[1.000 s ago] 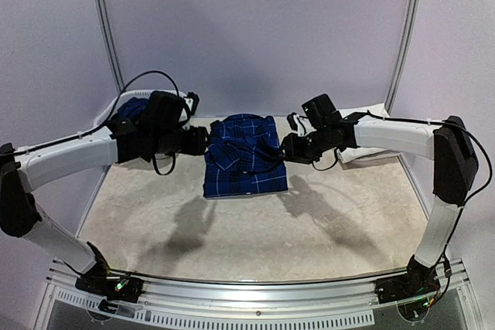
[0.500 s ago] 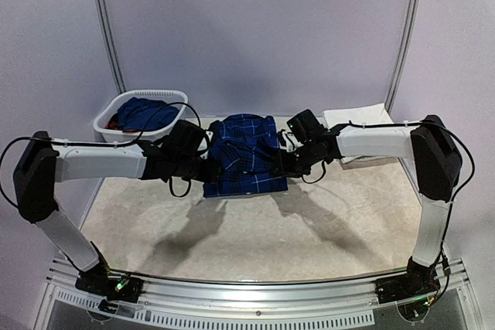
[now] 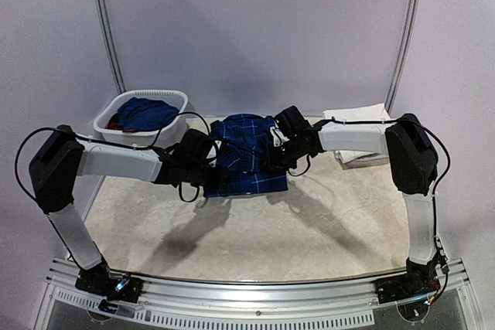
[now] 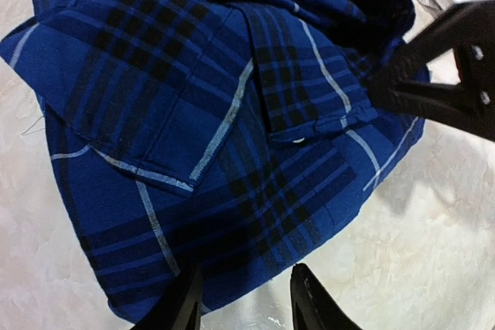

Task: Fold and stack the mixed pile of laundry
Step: Smooth out the 2/3-rectangle-folded shirt at the center of the board.

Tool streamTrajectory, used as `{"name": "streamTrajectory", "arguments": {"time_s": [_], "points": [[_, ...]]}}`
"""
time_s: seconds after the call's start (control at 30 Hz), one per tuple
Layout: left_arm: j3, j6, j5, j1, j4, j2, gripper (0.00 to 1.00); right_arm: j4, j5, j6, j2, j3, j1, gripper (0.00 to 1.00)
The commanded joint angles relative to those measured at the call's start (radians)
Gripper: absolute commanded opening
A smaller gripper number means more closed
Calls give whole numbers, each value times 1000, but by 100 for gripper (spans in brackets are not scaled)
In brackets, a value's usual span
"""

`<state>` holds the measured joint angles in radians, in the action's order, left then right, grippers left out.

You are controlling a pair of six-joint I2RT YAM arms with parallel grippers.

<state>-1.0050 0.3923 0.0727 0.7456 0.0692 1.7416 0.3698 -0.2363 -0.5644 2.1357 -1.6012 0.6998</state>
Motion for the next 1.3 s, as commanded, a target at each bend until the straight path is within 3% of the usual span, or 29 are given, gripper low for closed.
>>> {"name": "streamTrajectory", "arguments": {"time_s": [0.0,0.5,0.8,0.93,1.07,1.27], "points": [[-6,-8,-18,8,-31,30,39,38,23,18,59,-64,-19,25],[32,-1,-40,8,-52,54,35,-43,6,-15,155,-243,-148,26],[48,4,-42,12,-52,37,33,-144,-85,-88,274,-475,-210,26],[34,7,-43,12,-52,8,28,-112,-84,-74,296,-595,-217,26],[-5,0,3,10,-28,9,28,-109,-66,-49,184,-517,-216,26],[-92,-30,25,-19,-26,82,29,-212,-49,-33,-45,-136,-178,26]]}}
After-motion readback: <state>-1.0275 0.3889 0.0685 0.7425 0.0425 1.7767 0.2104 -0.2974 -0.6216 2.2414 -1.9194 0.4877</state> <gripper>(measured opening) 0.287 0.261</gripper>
